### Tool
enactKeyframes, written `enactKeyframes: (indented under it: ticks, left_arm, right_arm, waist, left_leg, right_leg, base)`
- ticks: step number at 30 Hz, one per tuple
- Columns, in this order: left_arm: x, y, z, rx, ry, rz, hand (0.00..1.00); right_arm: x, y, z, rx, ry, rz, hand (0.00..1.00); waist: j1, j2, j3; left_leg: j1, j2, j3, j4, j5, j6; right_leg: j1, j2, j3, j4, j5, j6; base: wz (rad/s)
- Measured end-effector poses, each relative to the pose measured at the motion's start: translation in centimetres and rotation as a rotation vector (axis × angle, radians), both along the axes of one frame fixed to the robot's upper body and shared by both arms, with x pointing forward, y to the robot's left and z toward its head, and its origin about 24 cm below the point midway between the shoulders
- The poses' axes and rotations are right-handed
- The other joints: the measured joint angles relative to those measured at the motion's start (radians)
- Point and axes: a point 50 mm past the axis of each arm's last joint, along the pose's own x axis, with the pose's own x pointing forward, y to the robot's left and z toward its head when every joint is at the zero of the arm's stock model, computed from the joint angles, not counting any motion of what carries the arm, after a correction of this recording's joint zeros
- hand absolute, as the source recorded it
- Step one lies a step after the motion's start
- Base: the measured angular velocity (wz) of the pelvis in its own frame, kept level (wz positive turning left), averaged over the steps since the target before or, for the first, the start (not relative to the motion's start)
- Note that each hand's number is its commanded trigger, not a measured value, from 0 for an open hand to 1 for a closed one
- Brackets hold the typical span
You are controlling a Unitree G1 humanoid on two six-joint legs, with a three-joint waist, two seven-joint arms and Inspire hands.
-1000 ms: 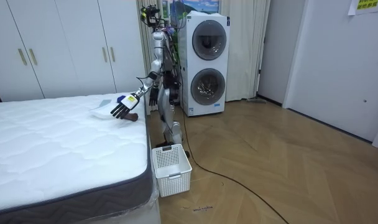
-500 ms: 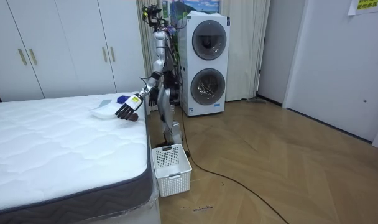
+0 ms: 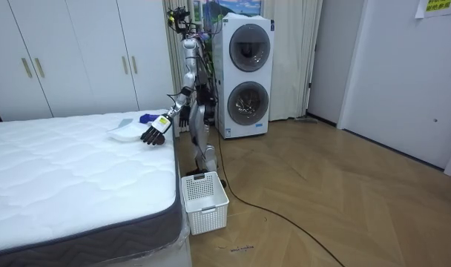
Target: Clean bed
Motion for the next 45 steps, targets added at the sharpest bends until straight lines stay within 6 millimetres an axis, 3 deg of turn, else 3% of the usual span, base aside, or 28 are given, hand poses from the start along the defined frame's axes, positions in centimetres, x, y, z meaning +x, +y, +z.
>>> enactKeyframes:
  ticks: [10,14,22,45]
  left_arm:
    - [-0.4,0.1,-0.5,-0.003,0.034,-0.004,0.0]
    - [0.4,-0.1,0.0,-0.001,0.011,-0.011,0.0]
    - [0.9,-1.0,0.2,-0.017,-0.003,-0.026,0.0]
    - [2.4,-1.8,1.3,0.016,-0.053,-0.061,0.0]
  right_arm:
    - [0.3,0.2,0.1,-0.001,-0.026,-0.006,0.0]
    - [0.6,0.4,0.2,0.002,-0.043,-0.005,0.0]
    - [0.7,0.5,0.2,-0.007,-0.062,-0.011,0.0]
    - [1.1,0.7,0.4,-0.004,-0.094,-0.023,0.0]
  waist:
    - [-0.014,-0.014,0.0096]
    - [-0.016,-0.02,0.0131]
    - [-0.018,-0.022,0.0139]
    - [-0.052,-0.019,0.0171]
  left_leg:
    - [-0.028,0.002,0.001,-0.002,-0.001,-0.001]
    - [-0.045,0.003,0.002,0.009,-0.001,-0.002]
    - [-0.061,0.006,0.029,0.036,-0.001,-0.001]
    - [-0.113,0.011,0.029,0.083,-0.021,0.002]
  right_leg:
    - [-0.037,0.001,0.0,0.006,0.0,-0.002]
    - [-0.051,-0.001,0.0,0.015,-0.003,-0.003]
    - [-0.065,-0.009,-0.002,0.031,-0.011,-0.004]
    - [-0.094,-0.012,-0.002,0.057,-0.003,-0.01]
  base:
    - [0.0]
    - [0.0]
    - [-0.02]
    - [0.02]
